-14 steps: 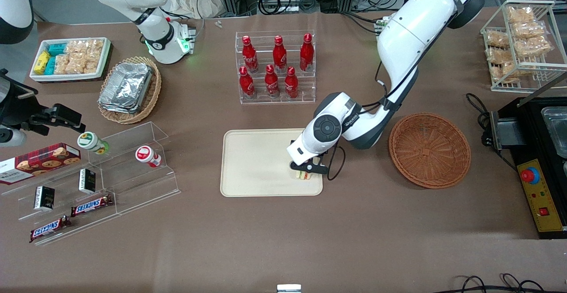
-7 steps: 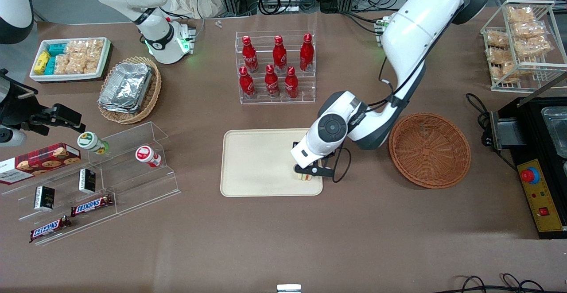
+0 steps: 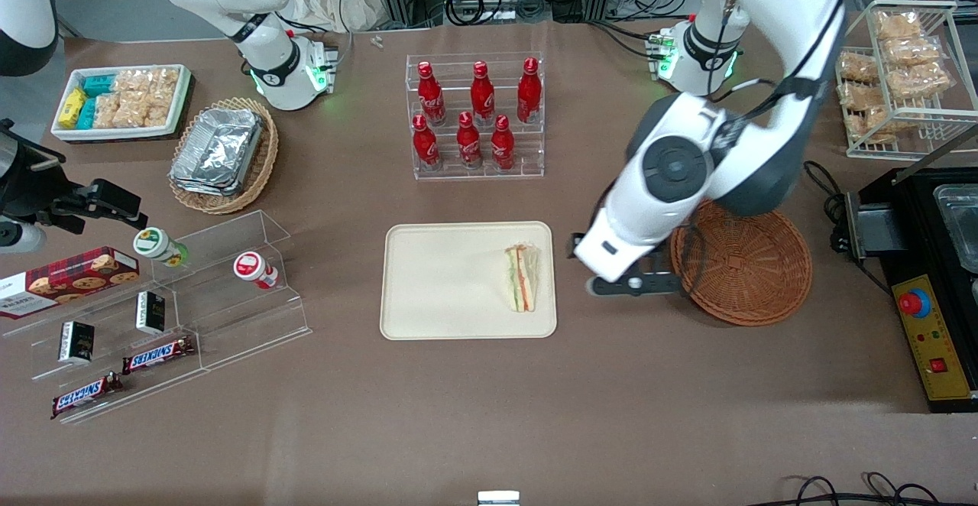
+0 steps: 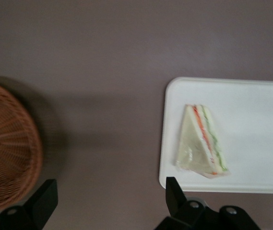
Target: Place sandwich from basket to tray
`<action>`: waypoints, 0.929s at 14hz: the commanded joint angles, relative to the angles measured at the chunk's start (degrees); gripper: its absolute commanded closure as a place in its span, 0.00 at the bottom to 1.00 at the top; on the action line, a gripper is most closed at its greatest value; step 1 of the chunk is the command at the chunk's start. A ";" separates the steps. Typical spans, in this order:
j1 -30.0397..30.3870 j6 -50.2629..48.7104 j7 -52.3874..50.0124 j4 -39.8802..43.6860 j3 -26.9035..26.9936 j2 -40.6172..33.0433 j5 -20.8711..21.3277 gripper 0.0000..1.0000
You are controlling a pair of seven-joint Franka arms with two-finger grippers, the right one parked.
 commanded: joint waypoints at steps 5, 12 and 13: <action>11.47 -15.72 18.97 -2.12 2.29 -11.55 -4.33 0.00; 2.86 -22.52 30.78 -8.28 24.55 -23.26 -4.96 0.00; 2.77 -22.78 30.17 -7.66 24.46 -22.91 -4.95 0.00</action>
